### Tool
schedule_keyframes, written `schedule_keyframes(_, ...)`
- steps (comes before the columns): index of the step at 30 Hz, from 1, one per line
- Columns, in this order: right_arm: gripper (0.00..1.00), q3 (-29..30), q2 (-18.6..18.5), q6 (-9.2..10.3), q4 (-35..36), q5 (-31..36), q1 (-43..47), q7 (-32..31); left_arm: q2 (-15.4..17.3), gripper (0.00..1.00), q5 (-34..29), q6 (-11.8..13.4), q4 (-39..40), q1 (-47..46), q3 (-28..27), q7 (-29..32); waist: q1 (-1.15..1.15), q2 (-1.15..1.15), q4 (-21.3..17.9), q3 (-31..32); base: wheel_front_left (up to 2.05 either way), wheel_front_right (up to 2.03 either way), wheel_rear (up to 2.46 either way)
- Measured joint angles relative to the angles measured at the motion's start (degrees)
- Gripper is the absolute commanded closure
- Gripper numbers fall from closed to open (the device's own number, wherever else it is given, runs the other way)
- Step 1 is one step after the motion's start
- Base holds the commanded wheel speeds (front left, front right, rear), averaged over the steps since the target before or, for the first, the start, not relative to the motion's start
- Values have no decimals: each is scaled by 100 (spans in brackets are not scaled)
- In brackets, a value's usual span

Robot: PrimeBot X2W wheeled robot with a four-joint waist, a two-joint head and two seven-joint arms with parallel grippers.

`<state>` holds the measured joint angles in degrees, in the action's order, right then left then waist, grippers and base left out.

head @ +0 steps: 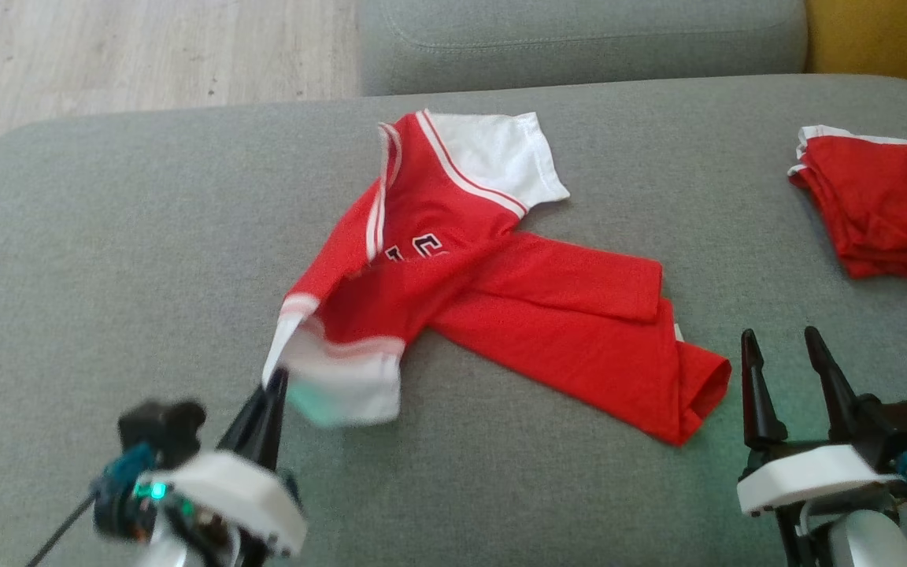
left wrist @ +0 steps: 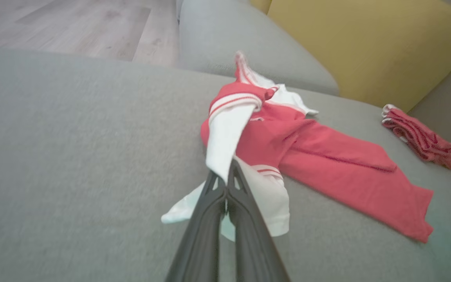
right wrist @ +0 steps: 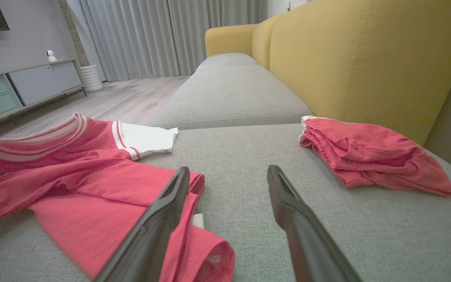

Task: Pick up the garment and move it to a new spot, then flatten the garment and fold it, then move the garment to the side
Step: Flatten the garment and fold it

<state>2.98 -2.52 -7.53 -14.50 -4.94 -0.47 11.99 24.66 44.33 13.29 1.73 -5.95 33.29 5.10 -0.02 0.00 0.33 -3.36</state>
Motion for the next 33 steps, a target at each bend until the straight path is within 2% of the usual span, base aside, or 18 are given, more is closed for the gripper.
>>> schedule_keyframes(4,0,36,0,0,2,41,1,-27,130,100,204,194,147,455,-83,71,1,0,13,-14,0,0,0)
schedule_keyframes(8,0,41,0,0,88,41,-9,-92,130,100,318,233,-133,499,-233,9,1,0,-12,-97,0,0,0)
schedule_keyframes(12,0,-1,0,0,174,54,-23,-125,40,100,427,123,-632,410,-359,-118,2,0,-52,-231,0,0,0)
schedule_keyframes(17,0,-89,0,0,247,100,-224,-146,-143,100,463,-155,-1367,-162,-481,-386,2,0,-117,-451,0,0,0)
schedule_keyframes(19,0,-94,0,0,270,101,-296,-154,-200,68,511,-222,-1619,-352,-520,-425,2,0,-133,-508,0,0,0)
schedule_keyframes(20,0,-107,0,0,275,107,-317,-185,-203,19,509,-229,-1744,-421,-521,-453,3,0,-141,-530,0,0,0)
schedule_keyframes(21,0,-107,0,0,275,107,-317,-185,-203,0,509,-229,-1744,-421,-521,-453,3,0,-141,-530,0,0,0)
schedule_keyframes(26,0,-122,0,0,280,149,-363,-190,-238,0,501,-331,-2130,-551,-544,-671,3,0,-148,-564,0,0,0)
schedule_keyframes(33,0,-96,0,0,261,148,-335,-189,-257,0,387,-378,-2070,-486,-550,-1082,2,0,-39,-344,0,0,0)
